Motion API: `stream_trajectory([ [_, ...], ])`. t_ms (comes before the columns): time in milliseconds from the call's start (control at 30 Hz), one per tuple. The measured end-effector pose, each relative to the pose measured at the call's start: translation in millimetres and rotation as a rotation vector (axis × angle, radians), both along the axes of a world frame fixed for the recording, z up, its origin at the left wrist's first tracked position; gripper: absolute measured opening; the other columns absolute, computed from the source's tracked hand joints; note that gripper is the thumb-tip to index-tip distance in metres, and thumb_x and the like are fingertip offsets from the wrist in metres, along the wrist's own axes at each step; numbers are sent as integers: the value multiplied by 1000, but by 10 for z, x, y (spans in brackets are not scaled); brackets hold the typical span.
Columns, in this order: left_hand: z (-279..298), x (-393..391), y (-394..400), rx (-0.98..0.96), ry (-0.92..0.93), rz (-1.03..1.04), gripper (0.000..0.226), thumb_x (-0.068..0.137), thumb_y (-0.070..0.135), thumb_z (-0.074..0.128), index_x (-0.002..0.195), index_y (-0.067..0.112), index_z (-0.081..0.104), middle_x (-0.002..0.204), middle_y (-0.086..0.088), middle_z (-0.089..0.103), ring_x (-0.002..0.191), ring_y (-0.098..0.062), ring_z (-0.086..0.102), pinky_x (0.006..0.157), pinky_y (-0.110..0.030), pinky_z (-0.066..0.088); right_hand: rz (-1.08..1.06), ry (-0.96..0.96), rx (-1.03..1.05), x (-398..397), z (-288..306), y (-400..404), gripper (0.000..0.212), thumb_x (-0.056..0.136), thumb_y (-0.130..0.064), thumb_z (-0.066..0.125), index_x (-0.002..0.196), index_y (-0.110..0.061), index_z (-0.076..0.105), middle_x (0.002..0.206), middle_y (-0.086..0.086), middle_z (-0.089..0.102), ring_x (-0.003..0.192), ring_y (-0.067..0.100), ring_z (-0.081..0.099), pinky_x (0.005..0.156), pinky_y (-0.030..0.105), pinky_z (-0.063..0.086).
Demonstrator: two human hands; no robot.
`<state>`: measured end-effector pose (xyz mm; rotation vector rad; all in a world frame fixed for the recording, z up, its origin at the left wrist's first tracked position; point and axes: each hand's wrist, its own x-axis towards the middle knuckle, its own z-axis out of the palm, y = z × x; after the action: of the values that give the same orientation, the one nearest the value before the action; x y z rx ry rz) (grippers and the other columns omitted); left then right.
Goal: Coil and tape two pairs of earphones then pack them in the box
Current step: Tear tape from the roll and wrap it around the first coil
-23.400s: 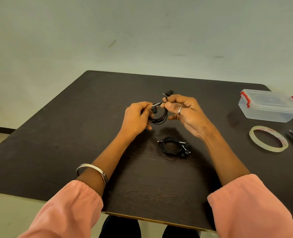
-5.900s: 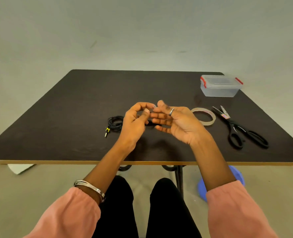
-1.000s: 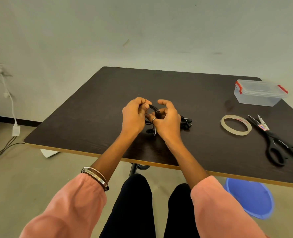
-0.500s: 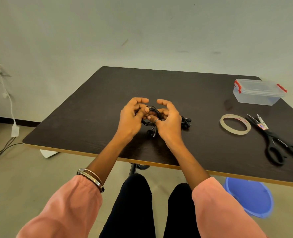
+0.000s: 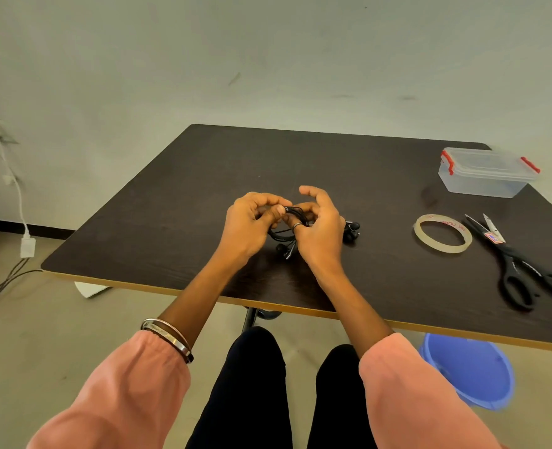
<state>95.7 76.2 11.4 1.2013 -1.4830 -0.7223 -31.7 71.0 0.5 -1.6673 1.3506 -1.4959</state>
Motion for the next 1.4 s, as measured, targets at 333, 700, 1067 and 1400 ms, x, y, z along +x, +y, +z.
stream_trajectory([
  [333, 44, -72, 29, 151, 33, -15, 20, 96, 7, 54, 97, 16, 71, 73, 3, 65, 68, -7, 58, 70, -24, 52, -93, 117, -160, 24, -7, 40, 44, 81, 6, 65, 122, -7, 56, 87, -3, 63, 83, 7, 61, 75, 13, 48],
  [700, 200, -64, 42, 277, 179, -77, 14, 87, 1, 64, 91, 10, 75, 79, -7, 74, 63, -10, 65, 60, -19, 54, -189, 278, -194, 18, -49, 28, 39, 85, 6, 59, 123, -2, 56, 98, 13, 64, 92, 19, 57, 78, 24, 47],
  [1067, 75, 25, 62, 194, 254, -22, 18, 86, 0, 65, 93, 13, 76, 81, -4, 75, 66, -9, 66, 60, -18, 54, 179, 186, 97, -91, 31, -11, 65, 83, -2, 68, 139, -17, 37, 88, 0, 65, 82, 8, 63, 73, 14, 49],
  [1400, 107, 24, 96, 240, 186, -64, 15, 83, -2, 67, 89, 10, 74, 77, -7, 74, 60, -10, 65, 58, -18, 55, 298, -475, 439, -189, 248, -107, 48, 83, -12, 72, 126, -15, 50, 89, 10, 75, 87, 23, 72, 85, 41, 54],
])
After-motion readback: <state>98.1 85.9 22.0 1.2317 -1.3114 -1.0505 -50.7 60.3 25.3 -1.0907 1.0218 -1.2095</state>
